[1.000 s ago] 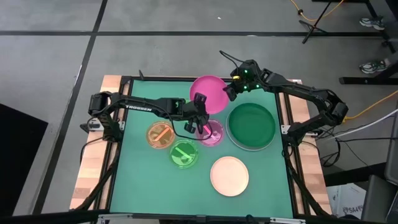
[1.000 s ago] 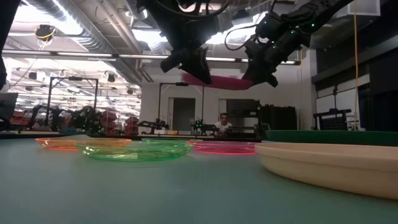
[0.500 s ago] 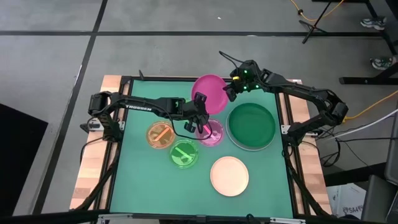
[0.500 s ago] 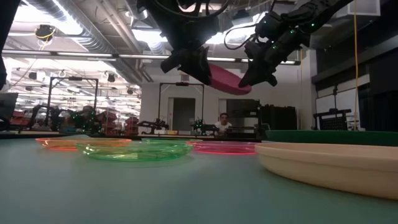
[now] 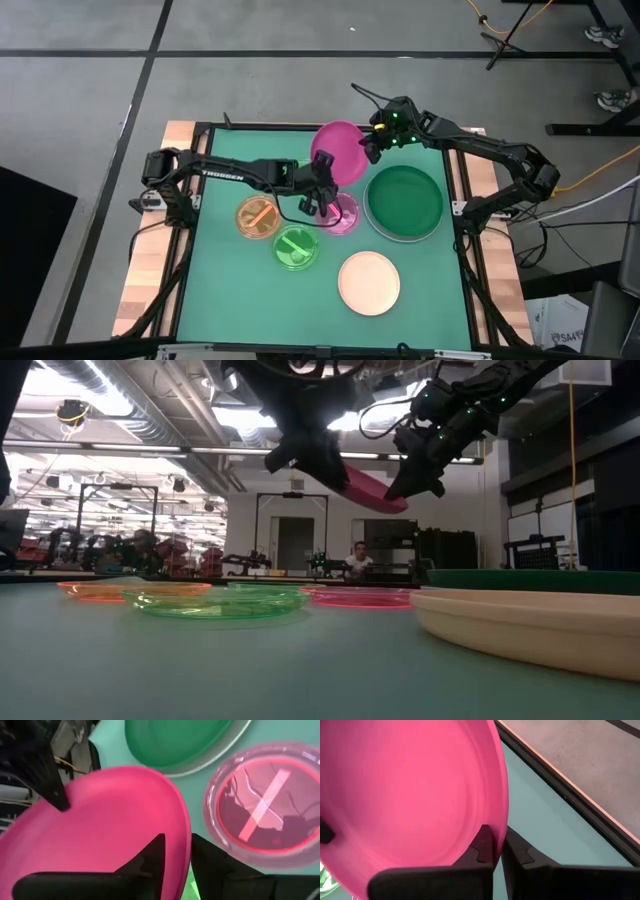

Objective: Stack plastic plates
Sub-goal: Stack the pink plate on top of the green plate

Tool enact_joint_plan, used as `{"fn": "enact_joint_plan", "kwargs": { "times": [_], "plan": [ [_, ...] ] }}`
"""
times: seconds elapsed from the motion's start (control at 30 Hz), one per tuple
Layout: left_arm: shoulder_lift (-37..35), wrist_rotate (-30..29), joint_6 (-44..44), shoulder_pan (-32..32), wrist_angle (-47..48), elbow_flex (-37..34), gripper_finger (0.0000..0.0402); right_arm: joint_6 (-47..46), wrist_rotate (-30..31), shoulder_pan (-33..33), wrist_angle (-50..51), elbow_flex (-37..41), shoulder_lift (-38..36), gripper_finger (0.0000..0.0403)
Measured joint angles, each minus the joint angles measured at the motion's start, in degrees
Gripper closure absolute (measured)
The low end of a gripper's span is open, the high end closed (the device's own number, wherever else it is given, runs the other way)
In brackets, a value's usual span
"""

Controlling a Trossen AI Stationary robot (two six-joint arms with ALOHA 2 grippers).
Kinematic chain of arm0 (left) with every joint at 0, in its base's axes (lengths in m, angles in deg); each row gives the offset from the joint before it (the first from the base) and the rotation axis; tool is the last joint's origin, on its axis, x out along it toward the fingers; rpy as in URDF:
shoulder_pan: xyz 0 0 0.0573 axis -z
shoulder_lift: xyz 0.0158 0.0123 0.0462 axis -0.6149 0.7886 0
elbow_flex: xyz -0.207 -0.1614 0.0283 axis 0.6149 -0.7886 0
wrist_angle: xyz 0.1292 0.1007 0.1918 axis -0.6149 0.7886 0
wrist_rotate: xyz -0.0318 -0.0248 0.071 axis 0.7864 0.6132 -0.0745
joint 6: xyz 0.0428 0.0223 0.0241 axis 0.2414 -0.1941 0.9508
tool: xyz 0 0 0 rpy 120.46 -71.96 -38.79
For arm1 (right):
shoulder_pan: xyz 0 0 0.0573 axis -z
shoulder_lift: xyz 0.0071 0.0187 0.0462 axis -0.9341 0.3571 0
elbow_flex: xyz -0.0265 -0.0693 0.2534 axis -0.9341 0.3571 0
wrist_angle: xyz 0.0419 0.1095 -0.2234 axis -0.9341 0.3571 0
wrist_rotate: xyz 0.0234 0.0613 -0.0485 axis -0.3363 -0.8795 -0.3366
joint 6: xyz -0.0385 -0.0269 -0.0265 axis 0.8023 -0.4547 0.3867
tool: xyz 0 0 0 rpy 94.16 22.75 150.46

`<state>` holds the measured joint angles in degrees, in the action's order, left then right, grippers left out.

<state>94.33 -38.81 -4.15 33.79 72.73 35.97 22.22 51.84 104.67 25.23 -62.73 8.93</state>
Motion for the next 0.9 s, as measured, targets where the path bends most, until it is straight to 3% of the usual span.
{"fn": "enact_joint_plan", "kwargs": {
  "times": [0.7,0.9],
  "plan": [
    [-0.07,-1.08,0.19,0.84,-2.45,0.09,0.0321,4.1,0.05,5.08,1.64,0.13,0.11,0.0402],
    [-0.07,-0.86,-2.3,0.84,-2.32,0.09,0.0321,5.44,-5.14,8.69,2.58,0.13,-0.88,0.0402]
  ]
}}
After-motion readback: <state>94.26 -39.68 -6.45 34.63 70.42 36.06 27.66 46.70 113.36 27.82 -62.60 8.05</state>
